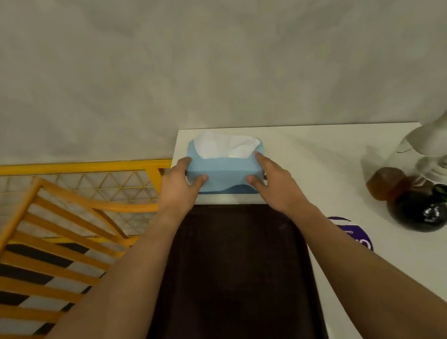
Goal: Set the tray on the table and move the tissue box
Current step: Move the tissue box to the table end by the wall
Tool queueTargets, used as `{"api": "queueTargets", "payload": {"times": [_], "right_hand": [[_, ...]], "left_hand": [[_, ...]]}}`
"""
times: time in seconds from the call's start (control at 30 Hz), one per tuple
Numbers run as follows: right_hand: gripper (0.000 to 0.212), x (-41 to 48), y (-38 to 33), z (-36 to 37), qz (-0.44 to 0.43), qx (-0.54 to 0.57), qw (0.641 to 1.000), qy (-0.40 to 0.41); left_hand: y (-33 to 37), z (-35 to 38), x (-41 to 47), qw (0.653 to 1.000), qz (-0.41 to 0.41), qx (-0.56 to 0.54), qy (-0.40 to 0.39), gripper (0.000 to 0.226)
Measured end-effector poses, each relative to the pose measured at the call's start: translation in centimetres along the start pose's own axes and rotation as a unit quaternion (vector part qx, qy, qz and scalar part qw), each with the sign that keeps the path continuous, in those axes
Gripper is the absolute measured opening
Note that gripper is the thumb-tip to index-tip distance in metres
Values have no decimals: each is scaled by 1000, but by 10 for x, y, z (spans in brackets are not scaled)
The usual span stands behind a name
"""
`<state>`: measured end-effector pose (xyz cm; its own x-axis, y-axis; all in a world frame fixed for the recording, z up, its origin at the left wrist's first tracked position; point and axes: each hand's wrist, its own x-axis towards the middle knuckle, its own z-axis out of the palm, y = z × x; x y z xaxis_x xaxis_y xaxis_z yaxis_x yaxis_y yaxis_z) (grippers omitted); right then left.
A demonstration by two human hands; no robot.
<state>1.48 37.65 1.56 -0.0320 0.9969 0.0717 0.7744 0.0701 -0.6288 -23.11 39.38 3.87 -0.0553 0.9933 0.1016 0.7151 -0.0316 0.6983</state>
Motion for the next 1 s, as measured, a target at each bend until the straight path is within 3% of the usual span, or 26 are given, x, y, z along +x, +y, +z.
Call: {"api": "queueTargets", "payload": {"times": [0.3,1.0], "right_hand": [[68,32,-30,36,46,9,999,15],[65,138,-30,52,43,14,999,-12]], "left_hand": [[-52,-31,44,999,34,3,-30,57],[-84,-26,142,998,57,-11,10,54]]}}
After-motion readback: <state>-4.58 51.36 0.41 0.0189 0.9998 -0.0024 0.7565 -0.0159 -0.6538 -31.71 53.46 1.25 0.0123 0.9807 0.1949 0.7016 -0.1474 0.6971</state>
